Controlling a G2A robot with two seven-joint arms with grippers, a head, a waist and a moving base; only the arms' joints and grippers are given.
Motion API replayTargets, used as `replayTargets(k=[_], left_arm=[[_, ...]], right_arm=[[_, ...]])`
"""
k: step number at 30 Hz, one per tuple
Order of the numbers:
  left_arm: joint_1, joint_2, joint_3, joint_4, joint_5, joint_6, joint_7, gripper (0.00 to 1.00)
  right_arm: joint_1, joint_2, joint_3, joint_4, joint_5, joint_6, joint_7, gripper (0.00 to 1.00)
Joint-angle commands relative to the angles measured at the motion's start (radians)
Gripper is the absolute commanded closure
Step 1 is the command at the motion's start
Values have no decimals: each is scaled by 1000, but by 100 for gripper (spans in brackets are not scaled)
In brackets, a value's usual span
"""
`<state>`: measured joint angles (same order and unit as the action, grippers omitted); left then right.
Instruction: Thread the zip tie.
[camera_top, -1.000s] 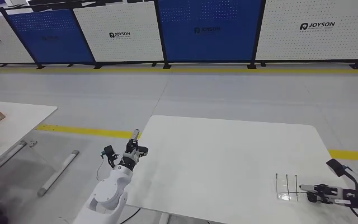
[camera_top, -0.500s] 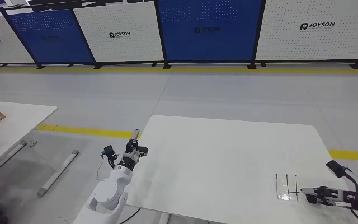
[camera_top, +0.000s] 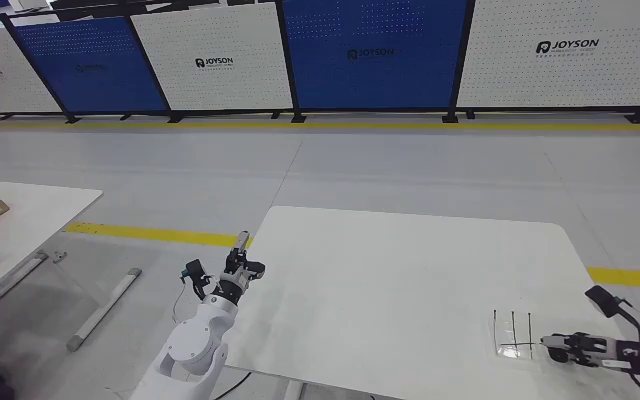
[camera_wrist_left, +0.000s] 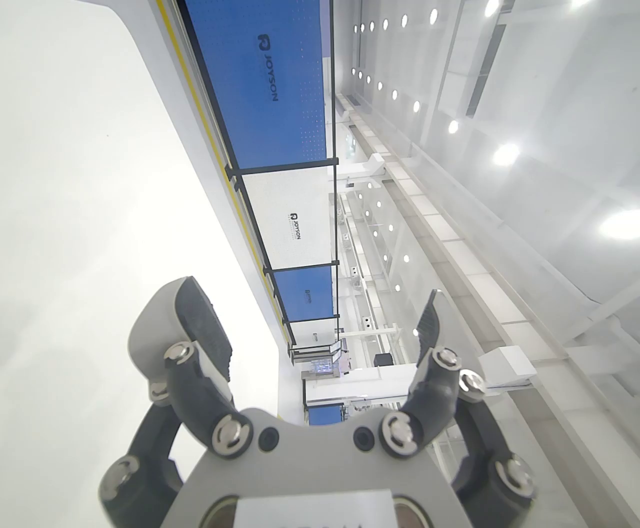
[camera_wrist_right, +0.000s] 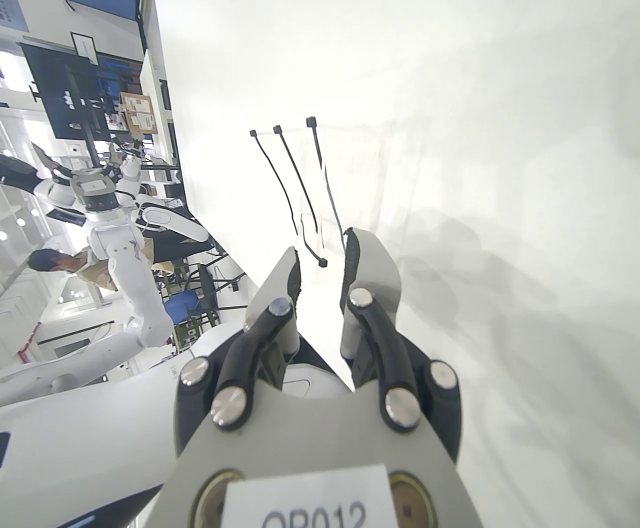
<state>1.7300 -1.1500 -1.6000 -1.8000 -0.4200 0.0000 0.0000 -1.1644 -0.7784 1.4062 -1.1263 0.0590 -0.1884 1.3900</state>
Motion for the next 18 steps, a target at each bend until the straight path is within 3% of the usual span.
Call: replayTargets(k=[1,13,17,18], left_arm=[[0,0,0,0,0,0,0,0],[0,0,0,0,0,0,0,0],[0,0,0,0,0,0,0,0],[0,0,0,0,0,0,0,0]], right_arm=[[1,0,-3,-1,2,4,0,81],[17,1,-28,0,-13,21,-12,82],[22,2,-34,3,-15,25,-13,100],[23,2,-35,3,-16,25,-14,100]])
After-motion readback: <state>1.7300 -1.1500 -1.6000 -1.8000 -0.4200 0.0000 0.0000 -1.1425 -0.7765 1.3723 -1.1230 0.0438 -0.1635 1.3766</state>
